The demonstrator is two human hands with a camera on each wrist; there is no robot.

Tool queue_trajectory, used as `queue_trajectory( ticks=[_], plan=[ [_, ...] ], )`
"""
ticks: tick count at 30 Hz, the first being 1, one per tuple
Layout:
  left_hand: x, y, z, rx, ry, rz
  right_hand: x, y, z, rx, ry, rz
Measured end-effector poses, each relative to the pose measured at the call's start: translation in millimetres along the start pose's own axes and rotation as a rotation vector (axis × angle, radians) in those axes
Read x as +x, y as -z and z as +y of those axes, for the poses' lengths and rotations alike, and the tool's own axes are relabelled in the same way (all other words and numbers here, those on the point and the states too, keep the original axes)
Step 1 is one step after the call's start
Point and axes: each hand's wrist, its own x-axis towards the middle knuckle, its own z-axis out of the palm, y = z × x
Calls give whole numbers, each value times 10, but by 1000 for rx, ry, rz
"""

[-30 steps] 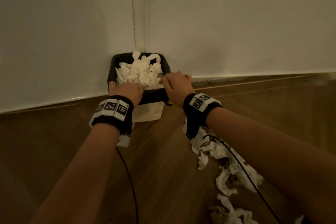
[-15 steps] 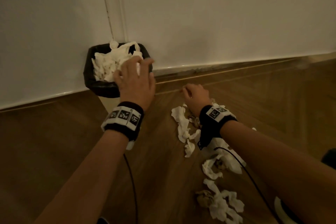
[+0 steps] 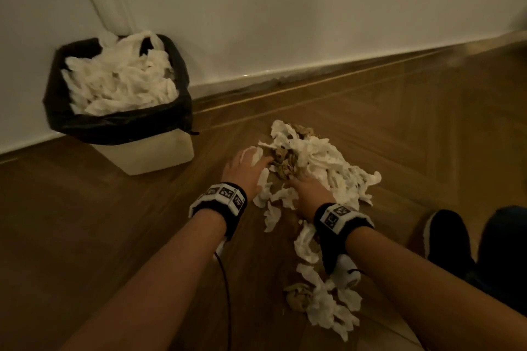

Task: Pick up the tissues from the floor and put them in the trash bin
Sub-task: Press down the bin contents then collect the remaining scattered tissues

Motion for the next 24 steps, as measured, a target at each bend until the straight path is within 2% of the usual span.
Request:
queue_trajectory(
  ticks=[4,9,13,16,19,24],
  plan=[
    [187,-123,-79,24,44,-112,-72,-207,-17,-207,115,23],
    [326,-191,-143,78,-10,-188,-56,-305,-55,-236,109,24],
    [307,-254,-149,0,-50,-133,-7,-297,-71,-215,130,17],
    [273,-270,-112,-53,-30,-70,3,-290,-50,-207,138,20],
    [271,-275,-92,-46,-4,-89,10,-299,0,-153,165,42],
    [270,-281,-109,-204,52,-50,-30,-217,97,153,145,127]
  ],
)
